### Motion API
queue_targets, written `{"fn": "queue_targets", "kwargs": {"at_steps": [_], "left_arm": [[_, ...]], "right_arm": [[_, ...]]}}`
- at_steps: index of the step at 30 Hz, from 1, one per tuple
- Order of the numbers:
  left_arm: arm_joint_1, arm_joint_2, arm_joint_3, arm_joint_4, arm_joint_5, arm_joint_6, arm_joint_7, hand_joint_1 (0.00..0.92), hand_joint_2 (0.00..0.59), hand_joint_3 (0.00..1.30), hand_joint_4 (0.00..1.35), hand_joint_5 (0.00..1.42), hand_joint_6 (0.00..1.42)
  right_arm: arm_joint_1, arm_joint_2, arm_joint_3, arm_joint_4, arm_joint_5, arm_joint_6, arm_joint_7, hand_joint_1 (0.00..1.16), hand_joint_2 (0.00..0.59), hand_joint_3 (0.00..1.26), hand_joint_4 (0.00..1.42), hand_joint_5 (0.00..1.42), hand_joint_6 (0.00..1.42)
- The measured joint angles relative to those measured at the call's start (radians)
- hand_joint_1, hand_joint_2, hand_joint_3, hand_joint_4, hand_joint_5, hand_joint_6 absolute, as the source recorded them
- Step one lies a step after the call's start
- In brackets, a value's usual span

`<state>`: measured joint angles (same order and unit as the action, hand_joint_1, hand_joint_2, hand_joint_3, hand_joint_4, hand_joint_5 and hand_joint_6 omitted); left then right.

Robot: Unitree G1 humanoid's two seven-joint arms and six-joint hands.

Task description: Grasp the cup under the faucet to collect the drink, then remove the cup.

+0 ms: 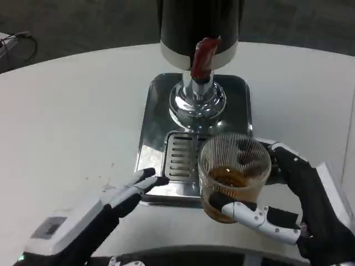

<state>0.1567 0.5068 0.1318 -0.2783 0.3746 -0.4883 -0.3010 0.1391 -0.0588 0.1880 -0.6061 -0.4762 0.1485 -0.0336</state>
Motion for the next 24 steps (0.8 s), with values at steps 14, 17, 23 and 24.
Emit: {"fn": "queue_targets", "kwargs": {"at_steps": [14, 17, 23, 24], "left_arm": [[0.086, -0.012, 0.006, -0.096, 0.044, 0.009, 0.050, 0.000, 0.081, 0.03, 0.00, 0.00, 0.06], [0.098, -0.013, 0.010, -0.115, 0.061, 0.012, 0.055, 0.000, 0.082, 0.02, 0.00, 0.00, 0.05], [0.107, -0.011, 0.017, -0.151, 0.063, 0.014, 0.055, 0.000, 0.083, 0.02, 0.00, 0.00, 0.05], [0.109, -0.010, 0.020, -0.159, 0.063, 0.015, 0.055, 0.000, 0.083, 0.01, 0.00, 0.00, 0.05]], "right_arm": [[0.142, -0.066, -0.006, -0.138, 0.037, -0.020, 0.071, 0.87, 0.210, 0.72, 0.74, 0.83, 0.45], [0.162, -0.073, -0.015, -0.181, 0.053, -0.024, 0.085, 0.87, 0.210, 0.72, 0.75, 0.83, 0.45], [0.186, -0.076, -0.019, -0.200, 0.070, -0.024, 0.100, 0.87, 0.210, 0.72, 0.75, 0.83, 0.45], [0.189, -0.076, -0.019, -0.207, 0.071, -0.024, 0.103, 0.87, 0.210, 0.72, 0.75, 0.83, 0.45]]}}
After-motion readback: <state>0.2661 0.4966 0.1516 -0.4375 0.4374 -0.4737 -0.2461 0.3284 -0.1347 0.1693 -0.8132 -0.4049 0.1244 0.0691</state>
